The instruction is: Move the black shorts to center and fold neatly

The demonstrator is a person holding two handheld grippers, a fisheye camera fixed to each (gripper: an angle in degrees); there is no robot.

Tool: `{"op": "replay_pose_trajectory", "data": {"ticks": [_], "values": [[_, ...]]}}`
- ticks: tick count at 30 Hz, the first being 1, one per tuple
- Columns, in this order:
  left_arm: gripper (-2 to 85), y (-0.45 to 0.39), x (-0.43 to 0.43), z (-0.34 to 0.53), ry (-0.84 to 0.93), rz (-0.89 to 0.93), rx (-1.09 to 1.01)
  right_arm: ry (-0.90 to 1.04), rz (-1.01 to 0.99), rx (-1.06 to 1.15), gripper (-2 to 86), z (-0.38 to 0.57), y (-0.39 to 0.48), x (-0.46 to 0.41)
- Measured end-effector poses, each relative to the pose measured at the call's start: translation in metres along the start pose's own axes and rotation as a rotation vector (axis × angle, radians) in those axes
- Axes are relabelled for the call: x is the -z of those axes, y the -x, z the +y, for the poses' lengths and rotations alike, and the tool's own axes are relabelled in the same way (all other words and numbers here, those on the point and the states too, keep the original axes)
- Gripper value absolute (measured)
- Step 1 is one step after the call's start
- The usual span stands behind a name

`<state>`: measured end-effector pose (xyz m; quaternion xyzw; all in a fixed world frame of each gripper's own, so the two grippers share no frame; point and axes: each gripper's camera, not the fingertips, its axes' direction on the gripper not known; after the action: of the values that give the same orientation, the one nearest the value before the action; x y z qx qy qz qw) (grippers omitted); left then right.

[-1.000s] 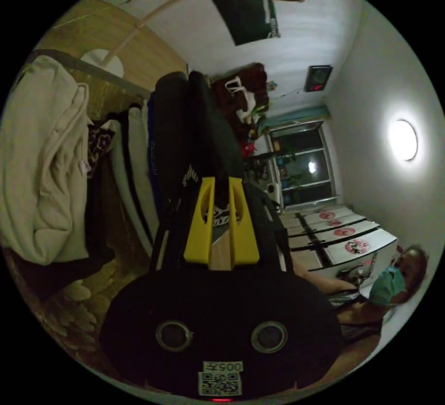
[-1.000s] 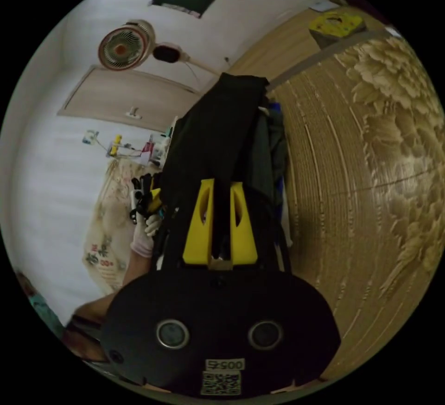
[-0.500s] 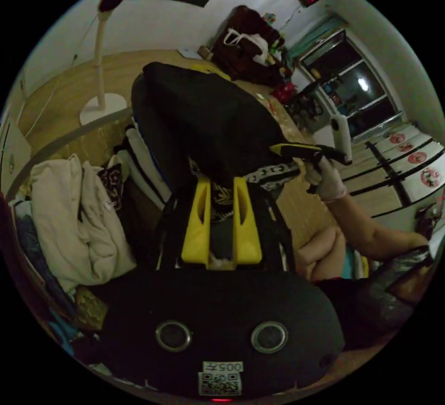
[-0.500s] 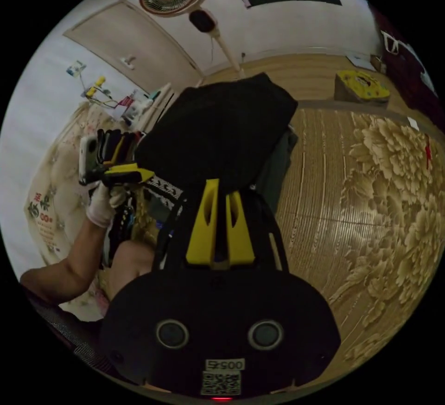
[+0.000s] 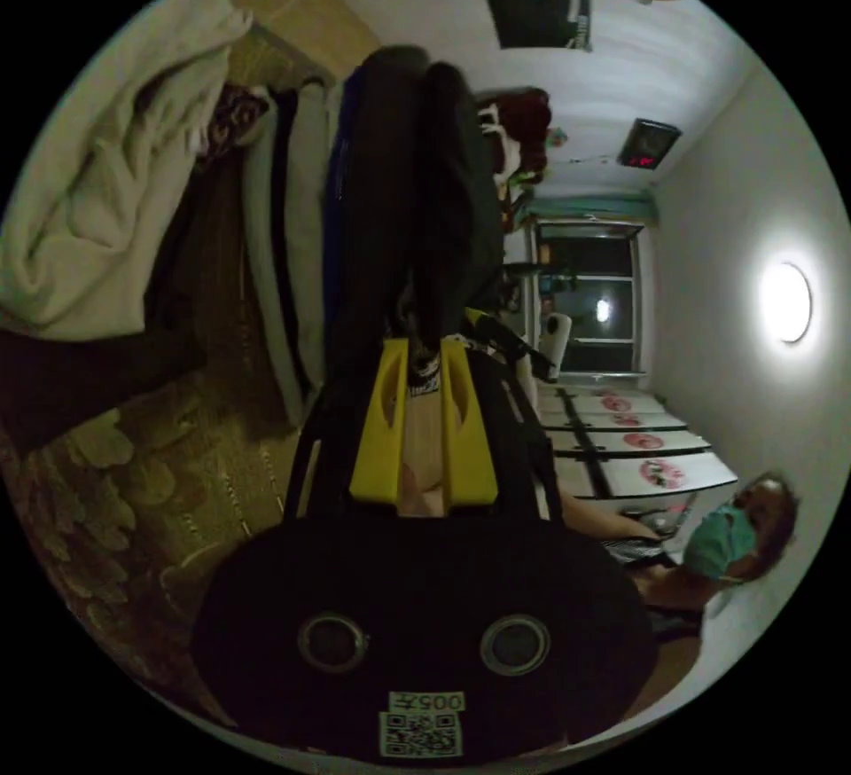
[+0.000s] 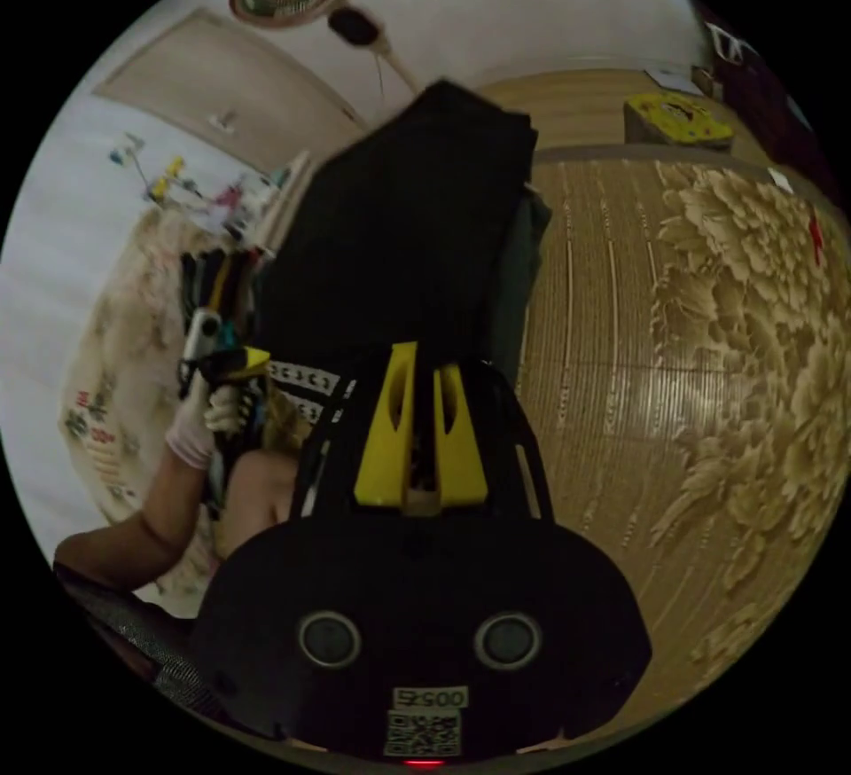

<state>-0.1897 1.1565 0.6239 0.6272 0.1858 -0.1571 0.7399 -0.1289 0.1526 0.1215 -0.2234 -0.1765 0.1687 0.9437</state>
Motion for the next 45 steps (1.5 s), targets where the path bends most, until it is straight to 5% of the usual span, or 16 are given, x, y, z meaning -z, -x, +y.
{"op": "replay_pose_trajectory", "data": {"ticks": [7, 10, 14, 19, 28, 36, 41, 45], "values": [[-0.4, -0.093, -0.009, 0.033, -0.174, -0.483, -0.407, -0.239, -0.033, 0.056, -0.5, 0.032, 0.003, 0.032], [-0.6, -0.114, -0.064, 0.02, -0.026, -0.666, -0.494, -0.174, -0.061, 0.145, -0.9, 0.025, 0.018, 0.006], [-0.7, -0.092, -0.152, 0.008, 0.209, -0.9, -0.431, 0.152, 0.285, 0.176, -1.0, 0.018, 0.02, -0.076], [-0.7, -0.093, -0.173, 0.025, 0.165, -0.877, -0.371, 0.126, 0.207, 0.132, -1.0, 0.031, 0.005, -0.066], [-0.7, -0.095, -0.214, 0.077, 0.145, -0.999, -0.445, -0.222, 0.03, 0.203, -1.0, 0.155, -0.014, 0.033], [-0.6, -0.086, -0.236, 0.128, 0.079, -1.057, -0.354, -0.282, 0.127, 0.208, -1.0, 0.269, -0.076, 0.082], [-0.6, -0.075, -0.234, 0.159, 0.05, -1.019, -0.287, -0.354, -0.046, 0.11, -1.0, 0.307, -0.123, 0.076], [-0.7, -0.073, -0.249, 0.193, 0.027, -1.158, -0.26, -0.365, -0.123, 0.122, -1.0, 0.311, -0.133, 0.068]]}}
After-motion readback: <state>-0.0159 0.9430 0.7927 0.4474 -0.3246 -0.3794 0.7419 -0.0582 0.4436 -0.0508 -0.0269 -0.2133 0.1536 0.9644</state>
